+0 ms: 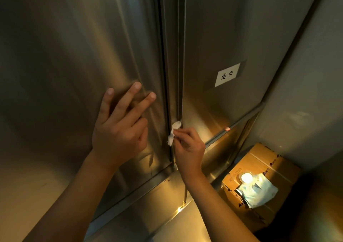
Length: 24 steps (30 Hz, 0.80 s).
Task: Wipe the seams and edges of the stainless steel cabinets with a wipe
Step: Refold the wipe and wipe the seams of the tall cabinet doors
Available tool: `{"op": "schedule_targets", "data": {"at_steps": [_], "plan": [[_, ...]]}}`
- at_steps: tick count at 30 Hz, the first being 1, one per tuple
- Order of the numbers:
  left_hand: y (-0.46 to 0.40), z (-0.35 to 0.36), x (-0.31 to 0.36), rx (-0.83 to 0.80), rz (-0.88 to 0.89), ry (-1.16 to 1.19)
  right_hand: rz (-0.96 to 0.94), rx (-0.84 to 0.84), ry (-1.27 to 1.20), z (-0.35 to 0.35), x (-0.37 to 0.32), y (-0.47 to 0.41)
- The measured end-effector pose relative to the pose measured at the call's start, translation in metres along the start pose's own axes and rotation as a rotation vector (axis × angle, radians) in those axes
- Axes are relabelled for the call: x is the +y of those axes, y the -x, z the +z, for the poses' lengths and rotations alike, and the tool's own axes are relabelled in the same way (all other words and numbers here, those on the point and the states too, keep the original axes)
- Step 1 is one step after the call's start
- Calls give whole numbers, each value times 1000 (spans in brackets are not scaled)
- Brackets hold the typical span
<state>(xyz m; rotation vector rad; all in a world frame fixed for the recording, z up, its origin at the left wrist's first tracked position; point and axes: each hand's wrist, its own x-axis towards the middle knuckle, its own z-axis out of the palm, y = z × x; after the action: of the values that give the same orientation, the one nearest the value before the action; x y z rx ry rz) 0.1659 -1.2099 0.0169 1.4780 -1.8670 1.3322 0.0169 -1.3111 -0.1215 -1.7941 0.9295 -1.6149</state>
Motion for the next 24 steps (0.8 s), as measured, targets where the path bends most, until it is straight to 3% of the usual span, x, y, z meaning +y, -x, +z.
{"op": "schedule_targets", "data": {"at_steps": [6,11,16,24], "plan": [[0,2,0,19,-5,-8,283,-280,188,3,78,75],[0,1,0,8,-10,7,351,-329,250,8,87,82],[0,2,-1,8,-10,1,252,-245,188,3,51,50],[14,13,17,-16,-50,8,-151,-3,-117,-25,-75,-69]]}}
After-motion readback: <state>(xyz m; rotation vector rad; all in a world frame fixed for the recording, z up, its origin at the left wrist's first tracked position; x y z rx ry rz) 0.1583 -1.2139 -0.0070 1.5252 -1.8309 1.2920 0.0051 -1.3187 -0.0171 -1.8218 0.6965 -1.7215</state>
